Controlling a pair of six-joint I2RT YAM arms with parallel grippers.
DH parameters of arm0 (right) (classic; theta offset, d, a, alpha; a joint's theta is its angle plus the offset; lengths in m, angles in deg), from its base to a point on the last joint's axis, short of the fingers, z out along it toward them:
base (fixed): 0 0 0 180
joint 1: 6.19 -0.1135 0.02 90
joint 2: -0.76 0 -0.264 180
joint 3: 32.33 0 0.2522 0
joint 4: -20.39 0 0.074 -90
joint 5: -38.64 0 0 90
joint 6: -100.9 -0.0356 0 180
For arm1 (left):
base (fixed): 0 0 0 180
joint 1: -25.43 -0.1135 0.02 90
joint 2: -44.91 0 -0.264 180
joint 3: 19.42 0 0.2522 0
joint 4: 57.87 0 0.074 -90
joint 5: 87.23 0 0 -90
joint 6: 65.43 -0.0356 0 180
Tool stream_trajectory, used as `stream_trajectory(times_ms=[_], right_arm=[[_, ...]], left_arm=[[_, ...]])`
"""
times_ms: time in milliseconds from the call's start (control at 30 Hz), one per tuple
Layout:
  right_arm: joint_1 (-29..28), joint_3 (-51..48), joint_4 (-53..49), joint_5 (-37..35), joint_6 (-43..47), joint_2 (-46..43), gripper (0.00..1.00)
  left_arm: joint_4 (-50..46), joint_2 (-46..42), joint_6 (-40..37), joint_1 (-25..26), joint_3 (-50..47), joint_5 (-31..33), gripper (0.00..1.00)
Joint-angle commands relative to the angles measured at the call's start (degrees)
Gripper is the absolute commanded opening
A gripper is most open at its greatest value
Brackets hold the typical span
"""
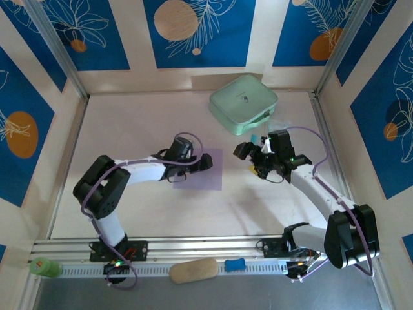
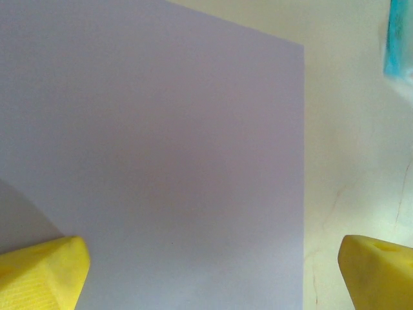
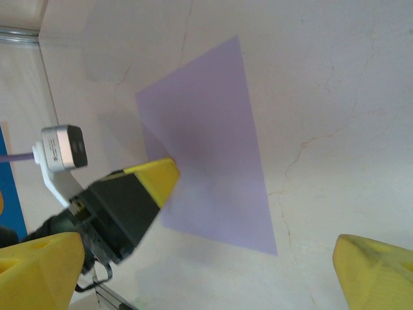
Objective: Fold a paper plane with a square sheet of paper (pick it up from the middle)
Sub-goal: Move the square sheet of paper to the center of the table.
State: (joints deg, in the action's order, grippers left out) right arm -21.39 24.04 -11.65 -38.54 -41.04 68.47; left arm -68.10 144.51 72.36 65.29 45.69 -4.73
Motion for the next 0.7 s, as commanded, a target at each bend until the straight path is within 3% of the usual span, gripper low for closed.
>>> stream_trajectory(times_ms=[0, 267, 433, 667], right_arm=[[0.36, -1.34, 0.29, -0.91, -0.5, -4.73, 0.99], [2.02, -2.45, 0.18, -0.51, 1.22, -9.44, 1.0], [2.09, -1.66, -0.64, 1.68, 2.25, -7.24, 0.98], [2.58, -1.05, -2.37, 0.88, 1.82, -4.07, 0.98]], left_arm=[[-10.17, -1.93, 3.42, 2.51, -2.07, 4.66, 1.0], [-21.59, -3.19, -8.1, 2.39, 6.71, 10.84, 1.0], [-31.79, 2.63, -14.65, 2.07, 16.14, 10.58, 1.0], [-42.1, 9.01, -17.49, 2.24, 25.02, 8.27, 1.0]])
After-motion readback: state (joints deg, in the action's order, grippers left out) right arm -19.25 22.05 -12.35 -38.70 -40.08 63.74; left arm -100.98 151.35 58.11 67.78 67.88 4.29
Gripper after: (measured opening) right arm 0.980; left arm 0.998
